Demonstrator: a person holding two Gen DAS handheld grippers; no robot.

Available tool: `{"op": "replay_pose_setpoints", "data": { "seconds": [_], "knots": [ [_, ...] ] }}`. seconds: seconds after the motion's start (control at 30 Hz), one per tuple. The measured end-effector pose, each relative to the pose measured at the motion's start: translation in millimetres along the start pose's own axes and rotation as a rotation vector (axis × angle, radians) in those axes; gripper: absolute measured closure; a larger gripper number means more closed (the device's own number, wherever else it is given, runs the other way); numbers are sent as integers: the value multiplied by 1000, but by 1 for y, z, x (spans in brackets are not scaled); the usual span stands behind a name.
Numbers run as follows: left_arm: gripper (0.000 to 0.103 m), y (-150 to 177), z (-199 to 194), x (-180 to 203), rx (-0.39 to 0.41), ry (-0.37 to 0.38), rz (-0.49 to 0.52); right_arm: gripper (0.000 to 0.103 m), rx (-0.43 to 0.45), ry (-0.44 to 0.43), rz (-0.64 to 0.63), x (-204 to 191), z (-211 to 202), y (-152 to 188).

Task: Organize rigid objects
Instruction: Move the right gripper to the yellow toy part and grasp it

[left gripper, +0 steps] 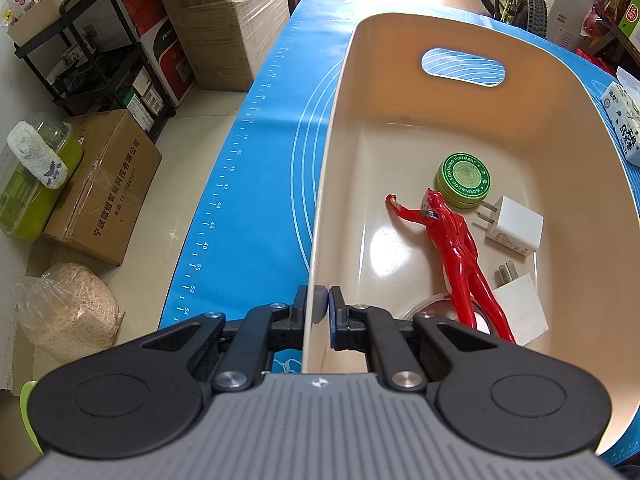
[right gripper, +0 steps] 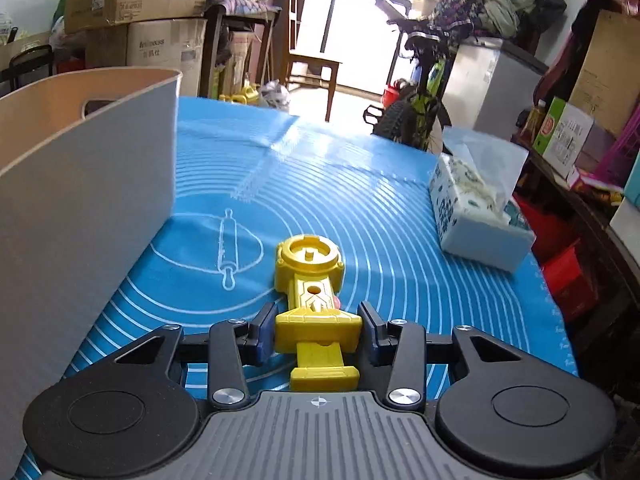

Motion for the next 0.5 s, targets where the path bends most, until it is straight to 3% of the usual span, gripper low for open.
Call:
{"op": "replay_pose_setpoints", "data": {
  "seconds": [0.5],
  "knots": [
    [92,0,0,-1,-1,-1,0,55,111,-7,-34,-4,-39,-35]
  ]
}}
Point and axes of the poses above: each gripper's, at about its wrist camera, not at the fingertips, and z roughly the way its jaws point, x to its right, y to its underside, the point moved 1 cm from there along z, roughly the way its jaws point, and after that the axes turned 9 degrees about z, right-handed, at the moved point
